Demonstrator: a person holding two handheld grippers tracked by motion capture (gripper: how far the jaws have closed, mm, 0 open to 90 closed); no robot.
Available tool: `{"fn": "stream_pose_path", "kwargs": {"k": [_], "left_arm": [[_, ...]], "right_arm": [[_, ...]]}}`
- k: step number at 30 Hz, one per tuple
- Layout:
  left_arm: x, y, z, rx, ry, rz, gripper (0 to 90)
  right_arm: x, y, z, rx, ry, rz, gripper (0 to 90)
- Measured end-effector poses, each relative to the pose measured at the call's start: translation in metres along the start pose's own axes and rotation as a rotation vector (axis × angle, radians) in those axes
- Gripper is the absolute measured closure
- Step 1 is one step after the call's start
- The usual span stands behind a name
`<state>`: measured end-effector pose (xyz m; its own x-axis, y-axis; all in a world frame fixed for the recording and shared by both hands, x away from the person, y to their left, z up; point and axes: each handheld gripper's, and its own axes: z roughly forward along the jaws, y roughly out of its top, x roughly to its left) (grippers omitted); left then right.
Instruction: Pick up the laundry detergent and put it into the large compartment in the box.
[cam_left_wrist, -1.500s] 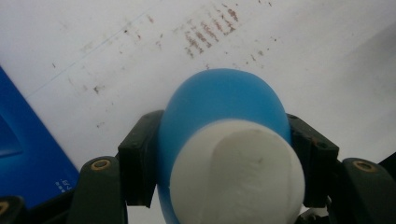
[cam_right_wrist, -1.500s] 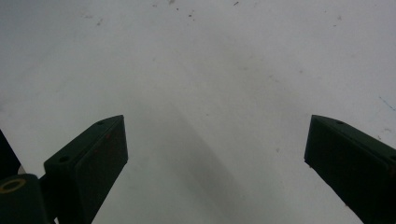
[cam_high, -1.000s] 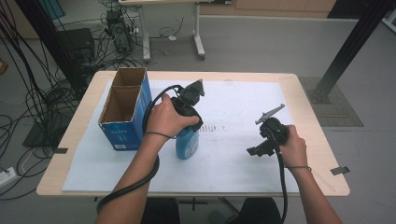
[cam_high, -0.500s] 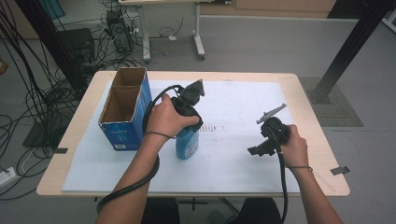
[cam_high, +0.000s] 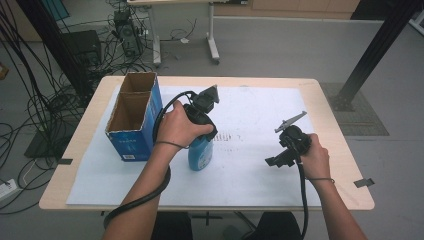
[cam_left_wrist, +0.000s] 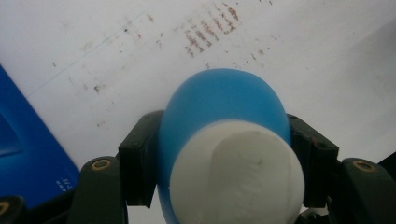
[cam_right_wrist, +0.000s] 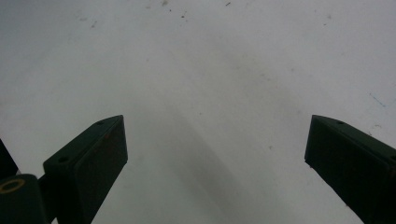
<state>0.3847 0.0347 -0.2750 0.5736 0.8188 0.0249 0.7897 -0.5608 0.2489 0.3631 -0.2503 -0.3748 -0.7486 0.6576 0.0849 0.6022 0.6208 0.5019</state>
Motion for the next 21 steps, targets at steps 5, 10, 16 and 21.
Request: {"fn": "stream_pose_path", "kwargs": {"k": [5,10,16,21], "left_arm": [[-0.0006,-0.0005,-0.0003,-0.002,0.003,0.006,37.5],[-0.0018,-0.0006,-0.0005,-0.004,0.005,0.009,37.6],[-0.0016,-0.0004,-0.0015,0.003,-0.004,0.025,37.7],[-0.0037,0.0001,-0.0066,0.003,-0.017,0.036,37.6]], "right_arm": [[-0.0009,-0.0006,0.0023,0.001,0.003,0.003,5.6],[-0.0024,-0.0008,0.0045,0.002,0.006,0.003,5.5],[-0.0037,0.0003,0.0065,0.011,0.007,0.0,5.5],[-0.0049,0.0008,0.0068,0.012,0.005,0.001,5.6]]}}
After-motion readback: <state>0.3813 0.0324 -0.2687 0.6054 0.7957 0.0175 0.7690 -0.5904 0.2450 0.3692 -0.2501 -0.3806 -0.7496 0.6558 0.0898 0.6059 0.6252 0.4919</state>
